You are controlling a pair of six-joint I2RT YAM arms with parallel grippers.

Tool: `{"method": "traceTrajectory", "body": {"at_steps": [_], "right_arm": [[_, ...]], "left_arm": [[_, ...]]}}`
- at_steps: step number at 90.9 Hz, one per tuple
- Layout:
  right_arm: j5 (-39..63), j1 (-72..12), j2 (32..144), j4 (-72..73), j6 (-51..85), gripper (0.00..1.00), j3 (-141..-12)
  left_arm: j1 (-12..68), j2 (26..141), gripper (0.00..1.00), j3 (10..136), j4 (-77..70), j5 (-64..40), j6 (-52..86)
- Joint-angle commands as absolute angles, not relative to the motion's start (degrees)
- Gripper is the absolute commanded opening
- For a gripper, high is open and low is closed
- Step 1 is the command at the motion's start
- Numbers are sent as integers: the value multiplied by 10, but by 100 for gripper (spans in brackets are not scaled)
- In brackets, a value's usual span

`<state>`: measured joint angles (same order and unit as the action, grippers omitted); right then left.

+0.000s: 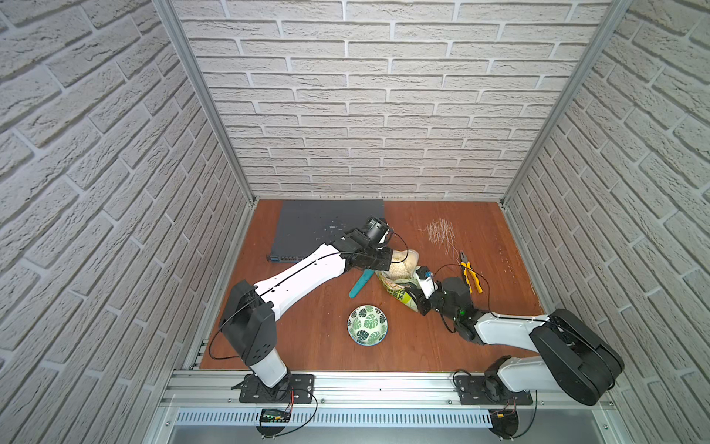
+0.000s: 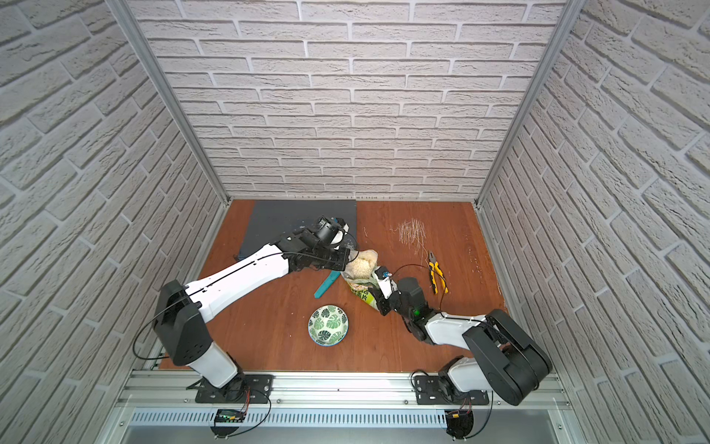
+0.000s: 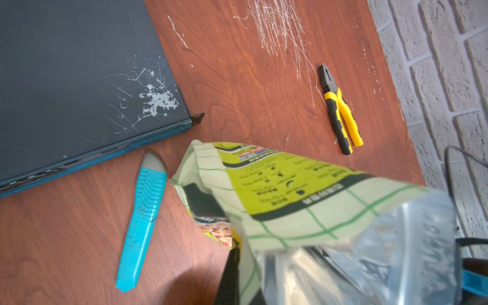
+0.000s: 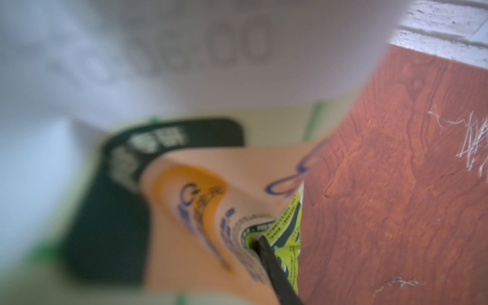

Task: Pour the oats into the breakfast bowl
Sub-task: Pick up the oats bag from the center of the board.

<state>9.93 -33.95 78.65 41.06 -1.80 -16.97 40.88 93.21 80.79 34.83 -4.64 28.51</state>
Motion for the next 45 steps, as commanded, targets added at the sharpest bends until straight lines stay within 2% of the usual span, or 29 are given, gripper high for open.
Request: {"method": "traceTrajectory", "body": {"at_steps": [1,14,25,32,40,45], "right_arm": [[91,-344,787,383,-16,5,-171],[63,-344,747,348,-36,3,-186],[29,-342,674,307,-66,3,-197],[32,-343,640,283,-81,4,-211],[29,-346,610,210,-112,4,-246],[20,-346,591,178,-133,4,-259]], "left_arm": [[404,893,0,788,385,-17,289],[398,865,0,766,386,-10,297],[394,840,9,754,380,-15,299],[390,824,21,751,379,-31,297],[381,800,48,740,371,-61,302],[374,777,56,726,362,-82,310]]}}
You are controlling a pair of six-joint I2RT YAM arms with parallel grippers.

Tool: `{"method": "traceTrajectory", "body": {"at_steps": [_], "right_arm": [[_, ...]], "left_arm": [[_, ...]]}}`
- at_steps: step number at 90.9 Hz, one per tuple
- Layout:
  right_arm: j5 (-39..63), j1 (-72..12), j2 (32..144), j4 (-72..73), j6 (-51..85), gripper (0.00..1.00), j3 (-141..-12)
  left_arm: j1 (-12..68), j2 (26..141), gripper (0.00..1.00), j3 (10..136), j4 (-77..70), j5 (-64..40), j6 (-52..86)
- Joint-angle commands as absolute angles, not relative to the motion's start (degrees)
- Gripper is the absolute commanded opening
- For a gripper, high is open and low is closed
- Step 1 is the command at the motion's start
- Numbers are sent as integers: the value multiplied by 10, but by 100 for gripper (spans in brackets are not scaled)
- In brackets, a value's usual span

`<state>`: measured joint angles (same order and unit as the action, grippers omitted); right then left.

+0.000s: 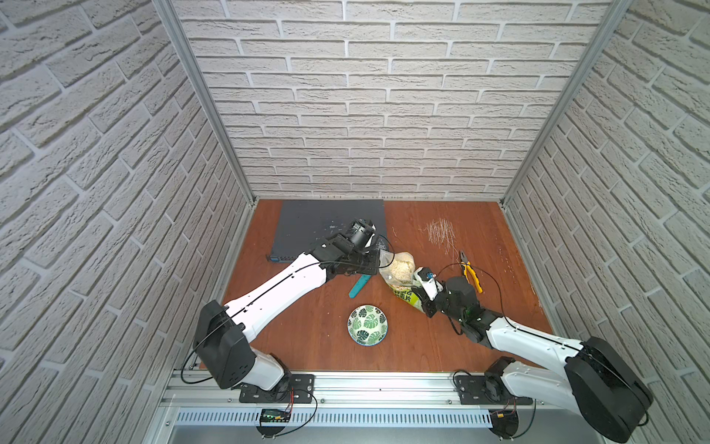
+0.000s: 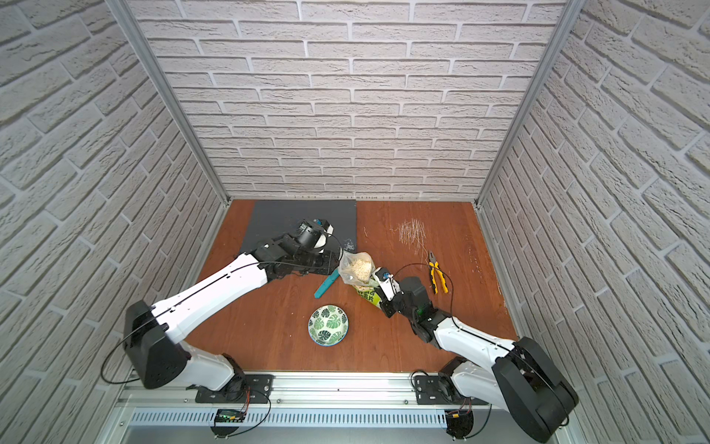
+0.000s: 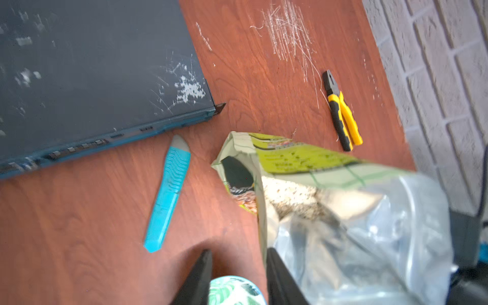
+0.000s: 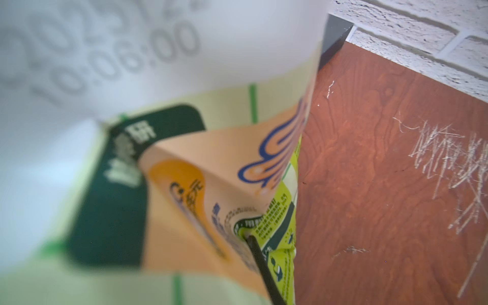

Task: Pour the oats into the breakfast bowl
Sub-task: Pick up the oats bag from the center of the board.

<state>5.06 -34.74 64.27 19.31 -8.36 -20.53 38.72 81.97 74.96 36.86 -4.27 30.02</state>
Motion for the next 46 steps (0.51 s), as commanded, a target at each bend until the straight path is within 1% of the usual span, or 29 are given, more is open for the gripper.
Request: {"method": "traceTrajectory", "body": {"at_steps": [1,3,8,15,29,46], "right_arm": [[17,-346,586,174,-136,3,-261],[12,-346,579,164,-143,4,-266],[0,-346,561,140,-166,4,-276],[-16,-346,540,116,-190,4,-295],[-30,-343,527,81,-194,4,-340],[-16,-342,528,64,-177,4,-380]], "left_arm": [[371,770,57,723,361,-86,312],[367,759,61,716,359,-92,316],[354,734,66,699,361,-105,325],[340,700,69,668,379,-109,333],[333,650,70,591,432,-109,356],[333,627,70,494,430,-125,387]]}}
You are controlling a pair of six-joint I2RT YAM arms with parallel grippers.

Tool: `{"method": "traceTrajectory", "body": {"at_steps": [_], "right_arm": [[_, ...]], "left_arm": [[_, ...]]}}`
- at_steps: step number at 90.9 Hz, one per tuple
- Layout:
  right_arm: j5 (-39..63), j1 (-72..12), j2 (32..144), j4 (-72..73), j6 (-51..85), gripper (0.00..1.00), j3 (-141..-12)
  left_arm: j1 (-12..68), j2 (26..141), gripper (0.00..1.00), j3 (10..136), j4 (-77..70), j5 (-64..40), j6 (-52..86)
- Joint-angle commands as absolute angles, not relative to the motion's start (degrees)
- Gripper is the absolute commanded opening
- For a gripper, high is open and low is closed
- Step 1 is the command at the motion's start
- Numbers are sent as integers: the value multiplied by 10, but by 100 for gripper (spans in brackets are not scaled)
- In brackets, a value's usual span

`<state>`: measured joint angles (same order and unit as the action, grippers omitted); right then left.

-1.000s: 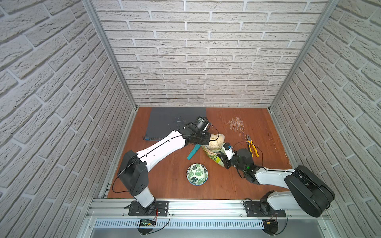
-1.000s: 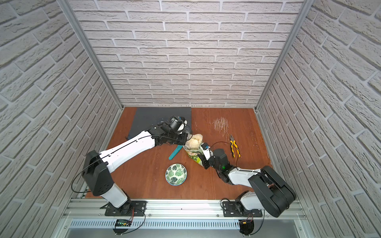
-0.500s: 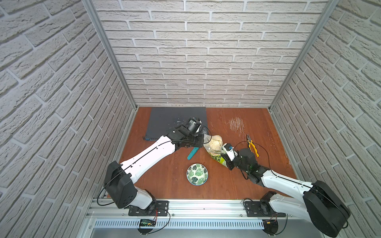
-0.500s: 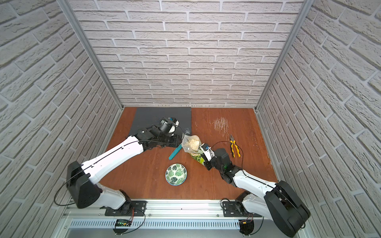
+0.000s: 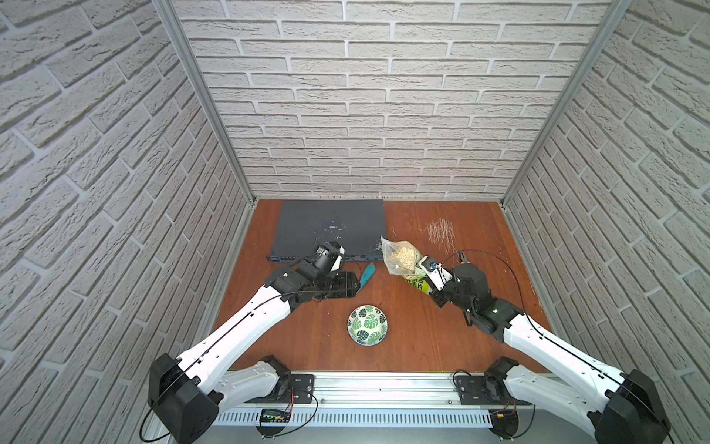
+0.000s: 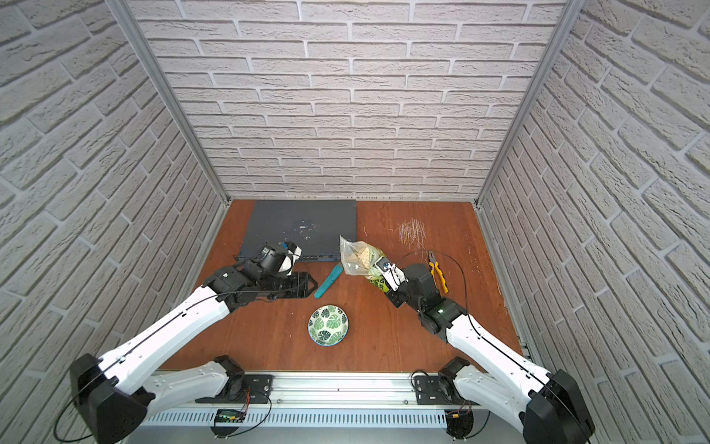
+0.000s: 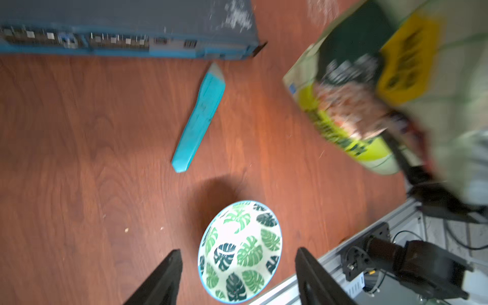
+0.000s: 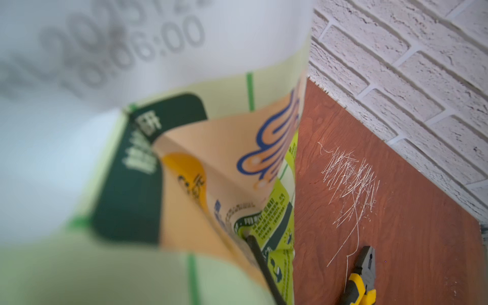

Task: Pour the oats into the breakfast bowl
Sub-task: Pick up the oats bag from the center of the board.

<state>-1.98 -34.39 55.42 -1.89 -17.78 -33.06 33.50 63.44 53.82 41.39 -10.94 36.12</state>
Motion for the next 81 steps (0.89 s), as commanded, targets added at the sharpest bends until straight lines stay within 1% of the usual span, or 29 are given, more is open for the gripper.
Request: {"method": "traceTrajectory", "body": {"at_steps": [1,17,33,41,57,67,81], "right_arm": [[-16,-343,529,63,-177,3,-382],[-12,-343,523,32,-200,4,-403],[-21,-343,514,19,-211,4,-406],[-22,-343,514,9,-212,3,-412],[-23,-343,512,-1,-215,4,-417],[-30,-343,512,-4,-220,4,-415],[-45,-343,512,-13,-231,3,-415]], "left_arm": [[333,627,70,490,430,-126,387],[334,657,70,439,407,-139,384],[334,713,69,412,343,-191,383],[334,741,65,409,323,-203,379],[333,787,46,408,286,-223,384],[334,815,30,414,276,-237,385],[334,812,11,424,277,-229,386]]}}
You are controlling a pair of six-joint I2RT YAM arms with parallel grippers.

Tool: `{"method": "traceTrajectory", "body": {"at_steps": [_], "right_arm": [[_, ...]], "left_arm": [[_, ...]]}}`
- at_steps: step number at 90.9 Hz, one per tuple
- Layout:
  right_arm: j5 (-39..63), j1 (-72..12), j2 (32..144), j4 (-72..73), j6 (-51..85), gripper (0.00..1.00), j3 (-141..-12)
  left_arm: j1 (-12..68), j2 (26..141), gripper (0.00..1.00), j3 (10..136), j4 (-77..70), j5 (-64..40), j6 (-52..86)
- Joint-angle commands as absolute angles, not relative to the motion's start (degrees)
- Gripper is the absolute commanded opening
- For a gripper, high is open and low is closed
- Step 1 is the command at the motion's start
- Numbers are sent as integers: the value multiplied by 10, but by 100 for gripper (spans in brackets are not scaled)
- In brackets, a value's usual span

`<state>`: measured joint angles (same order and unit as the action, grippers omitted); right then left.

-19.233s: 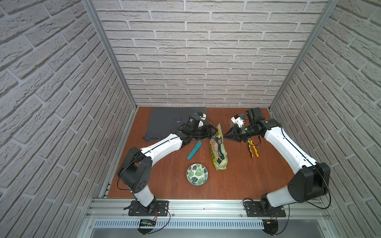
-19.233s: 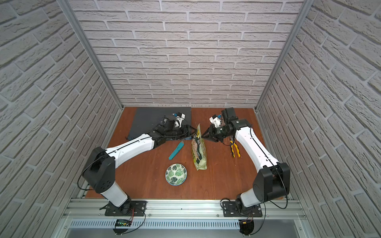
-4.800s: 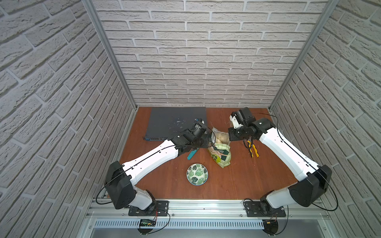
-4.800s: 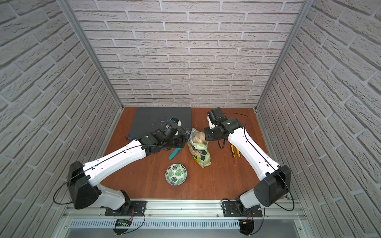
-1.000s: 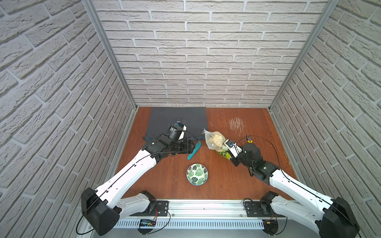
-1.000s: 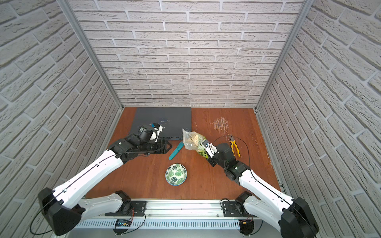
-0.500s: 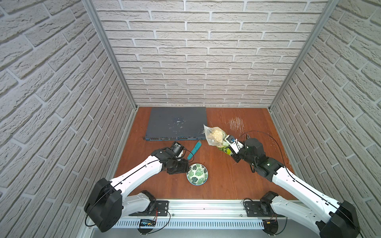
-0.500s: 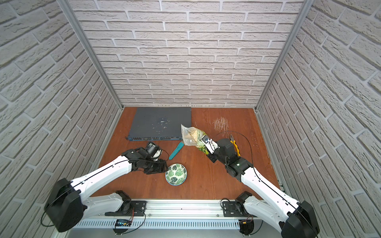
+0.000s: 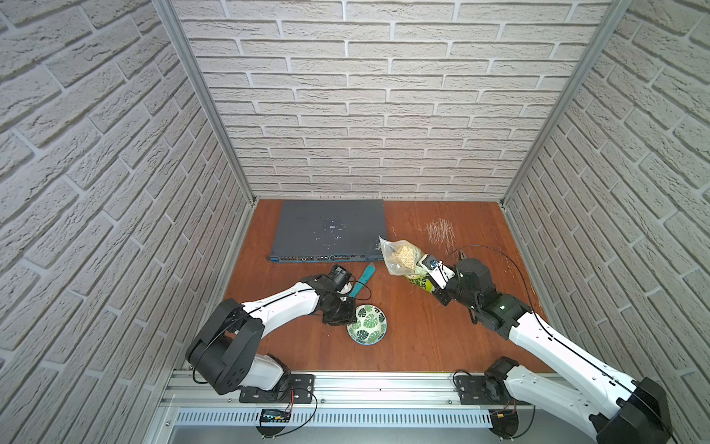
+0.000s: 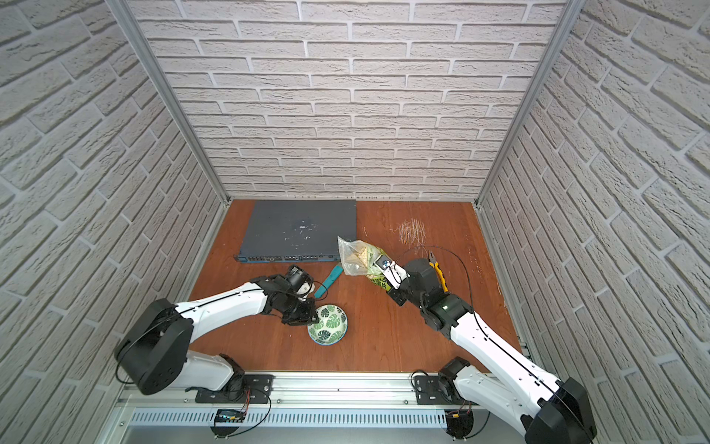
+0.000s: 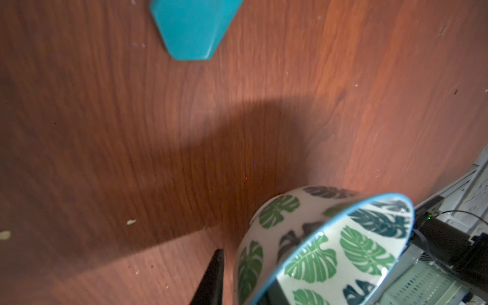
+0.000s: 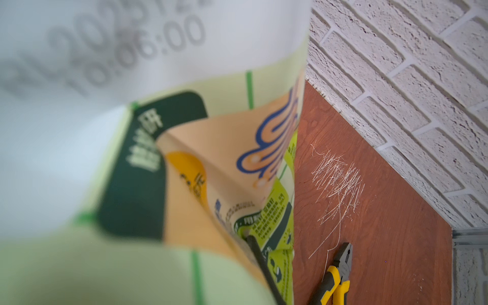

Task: Pour the oats into the breakfast bowl
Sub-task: Pick up the oats bag from the center of the board, then move the bowl to the center of the board.

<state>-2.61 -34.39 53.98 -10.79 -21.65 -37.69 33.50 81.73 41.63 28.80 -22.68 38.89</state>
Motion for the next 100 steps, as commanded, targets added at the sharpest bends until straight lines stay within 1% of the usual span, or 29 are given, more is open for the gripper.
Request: {"method": "traceTrajectory", "body": {"at_steps": [1,9,18,34,45,65,86,100], "right_arm": [[-48,-343,512,-14,-232,4,-415],[-62,-343,508,-29,-244,4,-417],[-73,-343,502,-61,-265,4,-425],[-129,-351,512,-123,-317,4,-454],[-153,-360,517,-135,-336,4,-459],[-234,-383,518,-152,-387,3,-461],[-297,-416,535,-150,-423,4,-461],[-333,-434,566,-122,-432,4,-454]], "left_arm": [[334,811,10,425,278,-227,386],[332,807,4,439,280,-214,388],[328,814,0,466,279,-193,390],[309,850,0,501,243,-163,409],[300,900,0,524,212,-171,416],[301,978,0,566,182,-182,410],[310,1013,0,593,167,-198,405],[309,993,21,583,162,-199,405]]}}
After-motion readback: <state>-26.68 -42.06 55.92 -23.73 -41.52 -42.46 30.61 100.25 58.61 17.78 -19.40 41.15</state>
